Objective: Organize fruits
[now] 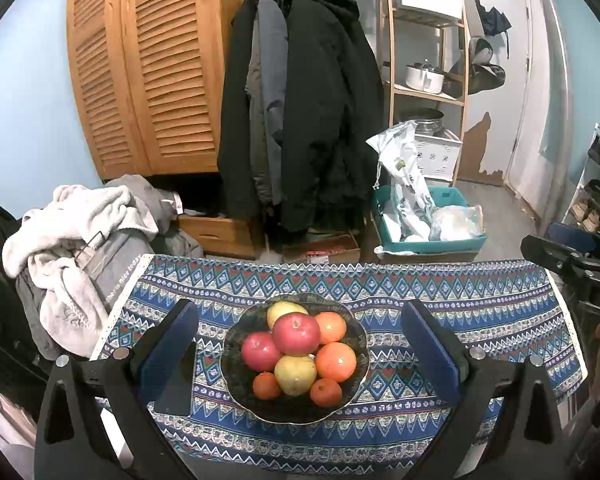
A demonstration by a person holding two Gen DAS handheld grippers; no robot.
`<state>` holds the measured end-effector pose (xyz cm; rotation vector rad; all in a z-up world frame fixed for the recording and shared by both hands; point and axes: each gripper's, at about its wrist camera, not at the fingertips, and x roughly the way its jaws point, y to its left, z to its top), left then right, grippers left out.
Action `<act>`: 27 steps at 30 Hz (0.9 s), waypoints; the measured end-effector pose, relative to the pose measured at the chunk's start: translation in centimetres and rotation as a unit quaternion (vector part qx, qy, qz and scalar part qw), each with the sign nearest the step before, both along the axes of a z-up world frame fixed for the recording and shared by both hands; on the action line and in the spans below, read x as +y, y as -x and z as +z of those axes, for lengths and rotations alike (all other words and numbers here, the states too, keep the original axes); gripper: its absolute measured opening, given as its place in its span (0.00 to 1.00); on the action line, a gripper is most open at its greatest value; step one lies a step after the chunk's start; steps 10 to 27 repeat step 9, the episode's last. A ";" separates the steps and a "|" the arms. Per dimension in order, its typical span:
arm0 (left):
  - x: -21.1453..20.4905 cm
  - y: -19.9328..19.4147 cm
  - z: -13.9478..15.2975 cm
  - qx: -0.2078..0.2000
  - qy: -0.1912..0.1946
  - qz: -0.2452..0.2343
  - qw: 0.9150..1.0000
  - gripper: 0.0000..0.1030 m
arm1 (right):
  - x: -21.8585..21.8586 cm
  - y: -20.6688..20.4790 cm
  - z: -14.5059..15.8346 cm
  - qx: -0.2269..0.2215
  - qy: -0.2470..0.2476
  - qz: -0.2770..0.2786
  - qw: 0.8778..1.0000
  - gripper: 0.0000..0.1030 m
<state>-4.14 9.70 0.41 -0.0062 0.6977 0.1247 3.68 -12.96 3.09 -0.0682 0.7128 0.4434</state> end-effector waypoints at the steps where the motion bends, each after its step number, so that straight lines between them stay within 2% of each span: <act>1: -0.1 0.0 0.0 0.000 -0.001 0.000 1.000 0.99 | 0.0 0.0 0.0 0.000 -0.001 0.000 1.000 0.77; 27: 0.0 -0.1 -0.1 -0.001 0.004 0.005 1.000 0.99 | -0.1 0.0 -0.1 0.000 0.001 -0.001 1.000 0.77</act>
